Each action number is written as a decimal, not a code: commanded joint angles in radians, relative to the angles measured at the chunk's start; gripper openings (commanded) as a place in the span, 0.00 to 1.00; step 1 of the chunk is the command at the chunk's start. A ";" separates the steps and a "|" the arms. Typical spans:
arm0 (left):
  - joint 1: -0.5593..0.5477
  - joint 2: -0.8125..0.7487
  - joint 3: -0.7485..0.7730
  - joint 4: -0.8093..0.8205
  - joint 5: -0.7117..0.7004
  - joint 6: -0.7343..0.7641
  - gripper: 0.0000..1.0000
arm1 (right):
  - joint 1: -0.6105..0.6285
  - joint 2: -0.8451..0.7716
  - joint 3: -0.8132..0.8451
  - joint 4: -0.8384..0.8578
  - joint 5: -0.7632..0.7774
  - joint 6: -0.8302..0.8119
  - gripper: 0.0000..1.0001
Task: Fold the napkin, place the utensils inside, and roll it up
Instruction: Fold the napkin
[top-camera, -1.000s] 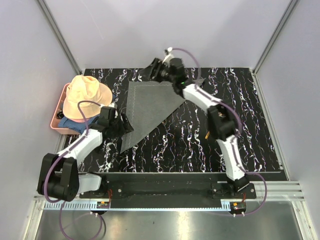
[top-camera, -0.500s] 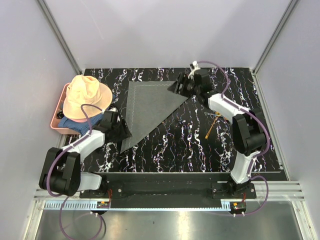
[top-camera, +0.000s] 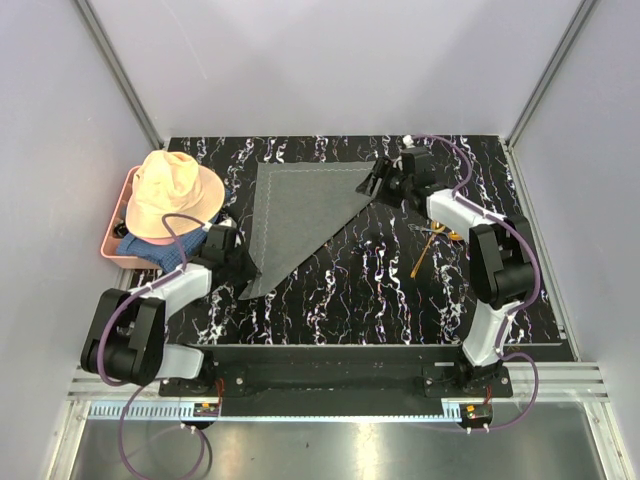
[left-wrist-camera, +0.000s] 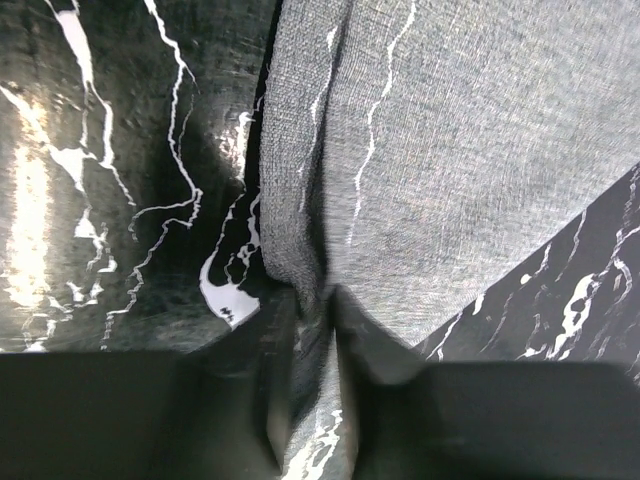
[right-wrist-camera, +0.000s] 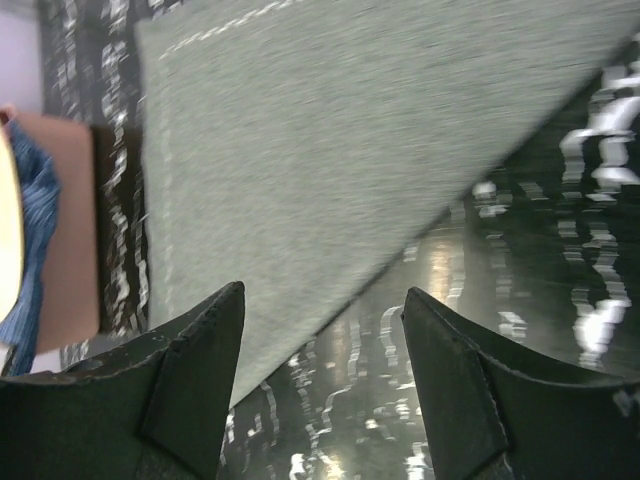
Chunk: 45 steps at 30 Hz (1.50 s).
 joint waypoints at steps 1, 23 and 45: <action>-0.003 -0.012 -0.011 0.062 -0.008 -0.012 0.05 | -0.049 0.033 0.012 -0.029 0.037 -0.017 0.73; -0.002 -0.127 -0.074 0.045 -0.122 -0.032 0.00 | -0.209 0.392 0.302 -0.064 0.081 0.009 0.70; -0.002 -0.172 -0.103 0.039 -0.059 -0.055 0.48 | -0.253 0.608 0.538 -0.118 0.018 0.127 0.38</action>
